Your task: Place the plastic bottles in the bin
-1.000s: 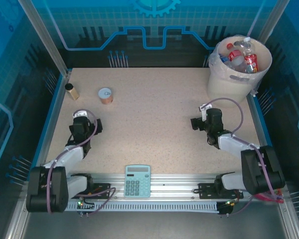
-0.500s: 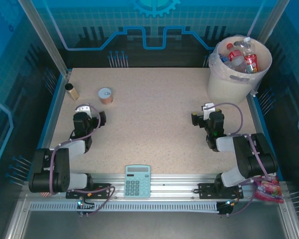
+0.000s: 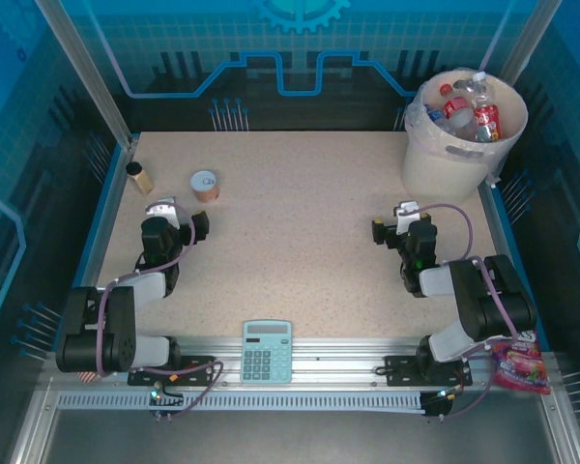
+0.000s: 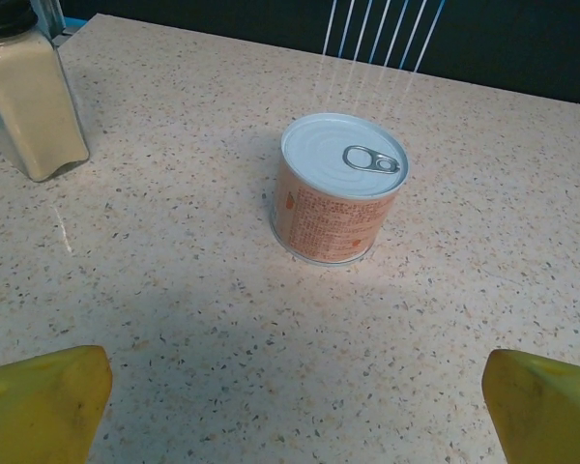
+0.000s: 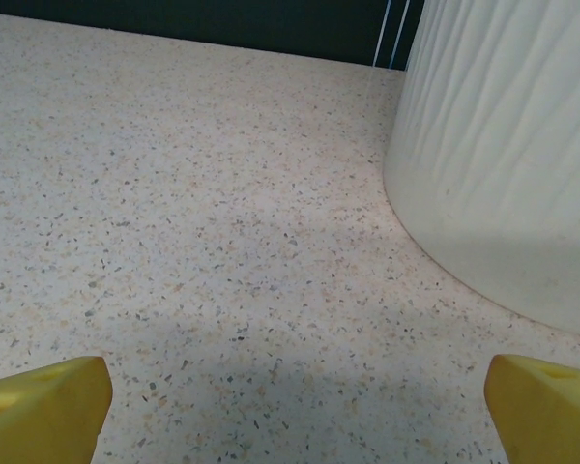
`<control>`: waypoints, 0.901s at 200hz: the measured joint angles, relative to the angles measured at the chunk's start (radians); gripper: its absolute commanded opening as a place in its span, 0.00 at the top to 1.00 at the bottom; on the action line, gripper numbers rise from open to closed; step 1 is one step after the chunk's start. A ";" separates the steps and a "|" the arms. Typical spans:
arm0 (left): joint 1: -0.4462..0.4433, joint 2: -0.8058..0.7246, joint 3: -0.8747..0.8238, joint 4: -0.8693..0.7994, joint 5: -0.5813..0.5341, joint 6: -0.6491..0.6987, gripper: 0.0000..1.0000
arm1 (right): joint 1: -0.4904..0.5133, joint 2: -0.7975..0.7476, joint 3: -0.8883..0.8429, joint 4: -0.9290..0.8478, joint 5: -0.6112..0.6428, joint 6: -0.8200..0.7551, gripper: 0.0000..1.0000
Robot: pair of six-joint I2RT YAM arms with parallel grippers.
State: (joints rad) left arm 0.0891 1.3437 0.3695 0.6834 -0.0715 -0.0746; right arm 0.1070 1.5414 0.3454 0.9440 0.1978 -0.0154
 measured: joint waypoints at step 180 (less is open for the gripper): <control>-0.094 0.200 0.032 0.153 0.005 0.050 0.01 | -0.029 0.000 0.023 -0.039 -0.050 0.012 0.00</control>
State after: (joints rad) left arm -0.0048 1.5440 0.4011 0.8360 -0.0666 -0.0242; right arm 0.0784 1.5414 0.3683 0.9051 0.1482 -0.0032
